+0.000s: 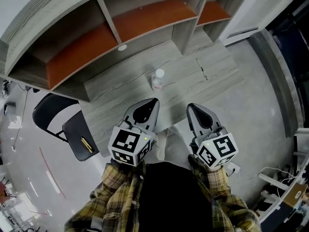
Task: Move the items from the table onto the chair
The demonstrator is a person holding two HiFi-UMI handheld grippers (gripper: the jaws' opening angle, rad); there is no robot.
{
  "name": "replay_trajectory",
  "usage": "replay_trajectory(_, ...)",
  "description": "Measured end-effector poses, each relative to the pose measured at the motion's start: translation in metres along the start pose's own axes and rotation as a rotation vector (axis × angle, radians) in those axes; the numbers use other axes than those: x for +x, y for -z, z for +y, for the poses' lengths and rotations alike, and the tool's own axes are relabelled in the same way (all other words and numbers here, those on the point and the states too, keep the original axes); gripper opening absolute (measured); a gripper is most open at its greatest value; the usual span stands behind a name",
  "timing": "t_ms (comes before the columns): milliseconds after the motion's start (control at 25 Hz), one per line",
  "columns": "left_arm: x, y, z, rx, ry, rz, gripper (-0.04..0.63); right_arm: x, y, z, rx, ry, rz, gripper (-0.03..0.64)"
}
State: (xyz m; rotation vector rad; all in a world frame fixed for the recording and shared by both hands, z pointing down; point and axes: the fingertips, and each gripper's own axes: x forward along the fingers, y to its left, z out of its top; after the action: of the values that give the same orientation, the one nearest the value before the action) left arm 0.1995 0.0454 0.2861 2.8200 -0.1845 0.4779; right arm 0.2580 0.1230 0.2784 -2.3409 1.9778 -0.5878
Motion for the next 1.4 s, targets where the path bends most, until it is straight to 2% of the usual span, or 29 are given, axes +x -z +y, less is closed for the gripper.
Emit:
replay_trajectory(280, 0.037, -0.008, 0.020, -0.049, -0.182, -0.031, 0.005, 0.041, -0.011, -0.037, -0.025, -0.181, 0.080, 0.018)
replay_trajectory(480, 0.058, 0.001, 0.031, -0.072, -0.292, -0.013, 0.010, 0.061, -0.020, -0.053, -0.048, -0.277, 0.105, 0.017)
replay_trajectory(640, 0.071, 0.013, 0.039, -0.082, -0.385, -0.012, 0.125, 0.071, -0.021, -0.067, -0.052, -0.332, 0.128, 0.017)
replay_trajectory(880, 0.093, 0.033, 0.053, -0.083, -0.489, -0.004, 0.283, 0.076, -0.013, -0.087, -0.053, -0.363, 0.169, 0.018)
replay_trajectory(1000, 0.104, 0.046, 0.062, -0.102, -0.536, -0.004, 0.332, 0.076, -0.007, -0.095, -0.041, -0.365, 0.190, 0.018)
replay_trajectory(1400, 0.144, 0.097, 0.094, -0.152, -0.628, 0.029, 0.341, 0.074, 0.017, -0.117, -0.022, -0.356, 0.264, 0.017)
